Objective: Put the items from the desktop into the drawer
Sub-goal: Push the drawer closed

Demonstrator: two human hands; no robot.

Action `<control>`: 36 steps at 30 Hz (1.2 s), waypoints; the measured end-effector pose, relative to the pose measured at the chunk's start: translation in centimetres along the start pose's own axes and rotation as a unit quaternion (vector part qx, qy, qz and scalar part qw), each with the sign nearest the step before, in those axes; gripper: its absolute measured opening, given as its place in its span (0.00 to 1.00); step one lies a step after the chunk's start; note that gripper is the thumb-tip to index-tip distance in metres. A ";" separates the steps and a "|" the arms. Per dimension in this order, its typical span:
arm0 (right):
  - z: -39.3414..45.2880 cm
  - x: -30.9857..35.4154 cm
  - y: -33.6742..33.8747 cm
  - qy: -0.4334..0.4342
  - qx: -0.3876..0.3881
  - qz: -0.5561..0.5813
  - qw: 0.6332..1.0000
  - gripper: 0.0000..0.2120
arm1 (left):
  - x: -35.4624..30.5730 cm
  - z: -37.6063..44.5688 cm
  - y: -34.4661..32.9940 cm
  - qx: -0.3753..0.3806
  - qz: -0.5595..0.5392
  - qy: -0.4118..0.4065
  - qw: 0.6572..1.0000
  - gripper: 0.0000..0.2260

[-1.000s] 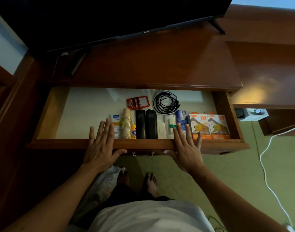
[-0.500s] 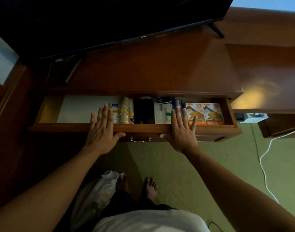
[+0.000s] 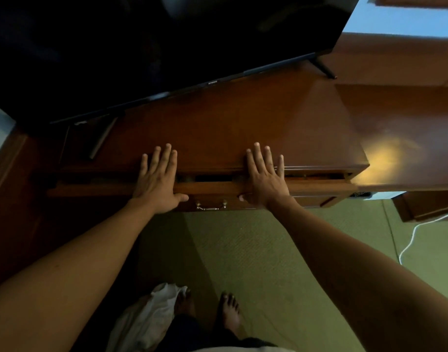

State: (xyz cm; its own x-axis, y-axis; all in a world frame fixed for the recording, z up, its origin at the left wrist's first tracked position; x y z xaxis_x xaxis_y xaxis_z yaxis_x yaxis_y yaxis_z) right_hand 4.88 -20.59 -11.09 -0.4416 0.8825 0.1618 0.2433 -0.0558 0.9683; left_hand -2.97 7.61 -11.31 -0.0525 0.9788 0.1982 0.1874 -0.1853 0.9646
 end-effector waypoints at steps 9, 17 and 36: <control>2.0 -0.6 0.0 -0.020 -0.008 0.067 0.998 0.60 | 0.7 2.1 -0.5 -0.017 -0.025 0.001 1.000 0.50; 2.2 -0.6 -0.9 -0.025 -0.052 0.048 0.997 0.51 | 0.2 2.4 -1.4 -0.067 -0.015 0.041 0.997 0.46; 2.5 -0.2 -1.4 -0.042 -0.075 0.061 0.994 0.42 | -0.4 2.7 -1.6 -0.096 -0.032 0.063 0.993 0.40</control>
State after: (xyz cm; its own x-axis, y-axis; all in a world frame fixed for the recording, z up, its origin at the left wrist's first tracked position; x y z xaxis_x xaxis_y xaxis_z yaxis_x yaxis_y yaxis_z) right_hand 6.77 -19.54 -12.93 -0.3415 0.9002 0.2703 0.1569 -0.2289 0.9607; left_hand -0.57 7.79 -13.39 -0.1827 0.9725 0.1442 -0.0095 -0.1484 0.9889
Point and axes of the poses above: each hand's wrist, its own z-axis towards the middle knuckle, its own y-axis out of the back of the hand, x = y × z, the point moved 1 cm from there along z, towards the middle knuckle, and after that the axes turned 10 degrees about z, right-handed, at the moved point
